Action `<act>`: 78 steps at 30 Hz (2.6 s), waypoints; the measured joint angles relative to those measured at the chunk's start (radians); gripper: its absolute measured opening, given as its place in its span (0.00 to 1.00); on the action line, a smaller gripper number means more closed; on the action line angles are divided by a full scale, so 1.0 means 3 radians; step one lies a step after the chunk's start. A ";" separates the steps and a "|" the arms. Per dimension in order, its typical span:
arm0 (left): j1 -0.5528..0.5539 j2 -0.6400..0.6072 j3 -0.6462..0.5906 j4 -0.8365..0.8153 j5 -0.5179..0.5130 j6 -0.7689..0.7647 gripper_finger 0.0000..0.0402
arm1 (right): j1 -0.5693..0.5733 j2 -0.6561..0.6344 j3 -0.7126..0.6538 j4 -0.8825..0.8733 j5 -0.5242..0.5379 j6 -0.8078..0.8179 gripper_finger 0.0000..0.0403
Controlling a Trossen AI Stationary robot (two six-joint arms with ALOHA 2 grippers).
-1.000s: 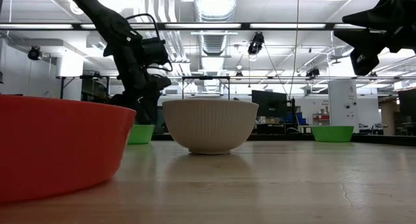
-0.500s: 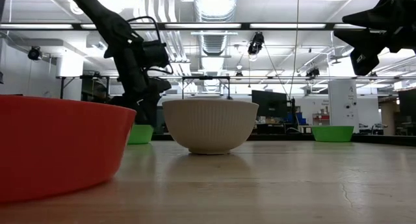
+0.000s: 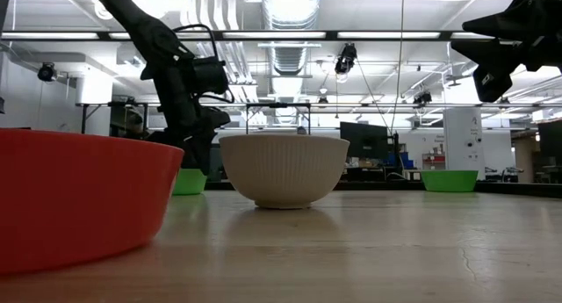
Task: Nest bowls inside each other
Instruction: Stack the top left green bowl on the top of the gray bowl
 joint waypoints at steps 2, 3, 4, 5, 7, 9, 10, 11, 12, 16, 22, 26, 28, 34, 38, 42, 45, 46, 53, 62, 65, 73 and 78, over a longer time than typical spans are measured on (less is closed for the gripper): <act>0.0000 0.0000 -0.0001 0.0001 0.0001 0.0001 0.39 | -0.0001 0.0000 0.0001 0.0000 0.0000 0.0000 0.33; 0.0000 0.0000 -0.0001 0.0000 0.0001 0.0004 0.37 | 0.0000 0.0001 0.0000 0.0000 0.0000 0.0000 0.33; 0.0000 0.0000 -0.0001 0.0000 0.0002 0.0005 0.35 | 0.0000 0.0001 0.0001 0.0000 0.0000 0.0000 0.33; 0.0000 0.0000 -0.0001 -0.0001 0.0009 0.0004 0.33 | 0.0000 0.0001 0.0000 0.0000 0.0000 0.0000 0.33; 0.0000 -0.0001 -0.0001 -0.0005 0.0023 0.0004 0.28 | 0.0000 0.0000 0.0001 0.0000 0.0000 0.0000 0.33; 0.0000 -0.0003 -0.0001 -0.0008 0.0023 0.0005 0.22 | -0.0001 0.0000 0.0001 0.0000 0.0000 0.0000 0.33; 0.0000 -0.0003 -0.0001 -0.0008 0.0023 0.0005 0.19 | 0.0000 0.0001 0.0000 0.0000 0.0000 0.0000 0.33; 0.0000 -0.0003 -0.0001 -0.0009 0.0022 0.0005 0.17 | 0.0000 0.0000 0.0001 0.0000 0.0000 0.0000 0.33; 0.0000 -0.0003 -0.0001 -0.0010 0.0022 0.0005 0.14 | -0.0001 0.0001 0.0001 0.0000 -0.0001 0.0000 0.33; 0.0000 -0.0011 -0.0001 -0.0014 0.0007 0.0028 0.05 | 0.0000 0.0000 0.0000 0.0000 0.0000 0.0000 0.33; 0.0000 -0.0013 0.0000 -0.0014 -0.0010 0.0034 0.03 | 0.0000 0.0001 0.0001 0.0000 -0.0001 0.0000 0.33; 0.0000 -0.0013 0.0002 -0.0015 -0.0001 0.0038 0.04 | 0.0000 0.0001 0.0001 0.0000 0.0000 0.0000 0.33; 0.0000 -0.0018 0.0004 -0.0019 0.0004 0.0072 0.04 | 0.0000 0.0001 0.0000 0.0000 0.0000 0.0000 0.33; 0.0000 -0.0024 0.0004 -0.0024 0.0011 0.0147 0.03 | 0.0000 0.0001 0.0001 0.0000 0.0000 0.0000 0.33; 0.0000 -0.0026 0.0004 -0.0024 0.0014 0.0197 0.02 | 0.0000 0.0001 0.0000 0.0000 -0.0001 0.0000 0.33; 0.0000 -0.0083 0.0004 -0.0025 0.0024 0.0231 0.02 | -0.0001 0.0001 0.0000 0.0000 0.0000 0.0000 0.33; 0.0000 -0.0202 0.0027 -0.0021 0.0037 0.0306 0.02 | -0.0001 0.0000 0.0000 0.0000 0.0000 0.0000 0.33; 0.0000 -0.0247 0.0040 -0.0014 0.0039 0.0324 0.02 | 0.0000 0.0000 0.0000 0.0000 0.0000 0.0000 0.33; -0.0001 -0.0567 0.0107 -0.0018 -0.0043 0.0475 0.02 | -0.0001 0.0000 0.0000 0.0000 0.0000 0.0000 0.33; -0.0005 -0.0731 0.0157 -0.0107 -0.0064 0.0657 0.02 | 0.0000 0.0001 0.0001 0.0000 0.0000 0.0000 0.33; -0.0005 -0.0740 0.0216 -0.0185 -0.0041 0.0735 0.02 | 0.0000 0.0001 0.0001 0.0000 0.0000 0.0000 0.33; -0.0019 -0.0854 0.0340 -0.0182 0.0027 0.0810 0.02 | 0.0000 0.0001 0.0000 0.0000 -0.0001 0.0000 0.33; -0.0068 -0.1013 0.0367 -0.0153 0.0024 0.0814 0.02 | 0.0000 0.0000 0.0000 0.0000 0.0000 0.0000 0.33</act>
